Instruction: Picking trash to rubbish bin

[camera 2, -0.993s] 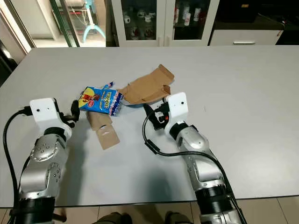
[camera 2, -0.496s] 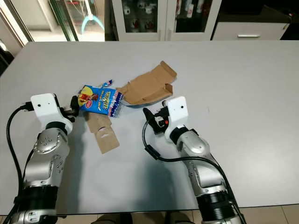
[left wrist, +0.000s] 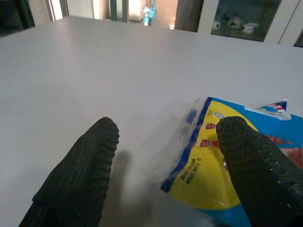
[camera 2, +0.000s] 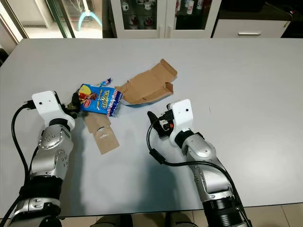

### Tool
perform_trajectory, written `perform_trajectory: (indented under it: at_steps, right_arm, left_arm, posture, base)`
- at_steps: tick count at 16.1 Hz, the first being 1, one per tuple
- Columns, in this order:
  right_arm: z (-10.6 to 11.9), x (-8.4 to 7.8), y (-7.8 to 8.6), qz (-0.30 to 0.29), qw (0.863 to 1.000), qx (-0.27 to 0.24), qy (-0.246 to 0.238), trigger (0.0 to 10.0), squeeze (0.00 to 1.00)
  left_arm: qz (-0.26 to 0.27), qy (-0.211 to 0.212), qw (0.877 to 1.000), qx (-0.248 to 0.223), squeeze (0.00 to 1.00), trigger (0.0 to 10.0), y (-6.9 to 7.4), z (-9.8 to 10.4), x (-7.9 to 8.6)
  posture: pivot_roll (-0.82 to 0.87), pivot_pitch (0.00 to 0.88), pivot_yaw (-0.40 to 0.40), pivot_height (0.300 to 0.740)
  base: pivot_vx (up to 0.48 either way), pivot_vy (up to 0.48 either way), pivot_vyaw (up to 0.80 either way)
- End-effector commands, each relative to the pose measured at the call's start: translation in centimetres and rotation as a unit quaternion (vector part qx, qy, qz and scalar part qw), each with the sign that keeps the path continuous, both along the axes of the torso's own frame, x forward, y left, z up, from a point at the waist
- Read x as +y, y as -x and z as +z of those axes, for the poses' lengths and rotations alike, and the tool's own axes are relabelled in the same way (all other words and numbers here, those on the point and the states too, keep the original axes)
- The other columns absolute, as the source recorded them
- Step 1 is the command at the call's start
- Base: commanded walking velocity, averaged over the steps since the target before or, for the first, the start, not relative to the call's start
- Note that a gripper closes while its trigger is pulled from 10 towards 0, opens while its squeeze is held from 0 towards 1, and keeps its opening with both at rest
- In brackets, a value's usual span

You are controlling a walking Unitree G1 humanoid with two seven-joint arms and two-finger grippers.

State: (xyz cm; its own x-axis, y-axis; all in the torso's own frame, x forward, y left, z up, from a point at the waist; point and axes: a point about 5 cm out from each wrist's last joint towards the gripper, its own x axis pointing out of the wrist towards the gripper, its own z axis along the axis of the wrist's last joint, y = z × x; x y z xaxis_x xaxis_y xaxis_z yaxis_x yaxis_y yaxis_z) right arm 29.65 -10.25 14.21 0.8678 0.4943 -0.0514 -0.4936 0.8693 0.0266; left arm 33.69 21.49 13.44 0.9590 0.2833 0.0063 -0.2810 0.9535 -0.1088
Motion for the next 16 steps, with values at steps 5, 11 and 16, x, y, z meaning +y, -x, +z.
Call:
perform_trajectory:
  at_steps: [5,11,16]
  right_arm:
    - [-0.5,0.4,1.8,0.075,0.996,0.041,0.0,10.0,0.0]
    - [-0.6,0.6,2.3,0.095,0.994,0.052,0.006,10.0,0.0]
    - [-0.8,0.5,2.8,0.112,0.992,0.064,0.011,10.0,0.0]
  left_arm:
    - [-0.02,0.018,1.0,0.0,0.0,10.0,-0.8,-0.2,0.0]
    - [-0.087,0.13,0.987,0.032,0.0,10.0,-1.2,-2.2,-1.4]
    - [-0.119,0.139,0.982,0.055,0.0,0.0,-0.9,-3.5,-1.3]
  posture:
    - [-0.18,0.187,0.021,0.74]
    - [-0.19,0.191,0.021,0.74]
    - [-0.19,0.191,0.021,0.74]
  base:
    - [0.0,0.0,0.0]
    - [0.0,0.0,0.0]
    - [0.0,0.0,0.0]
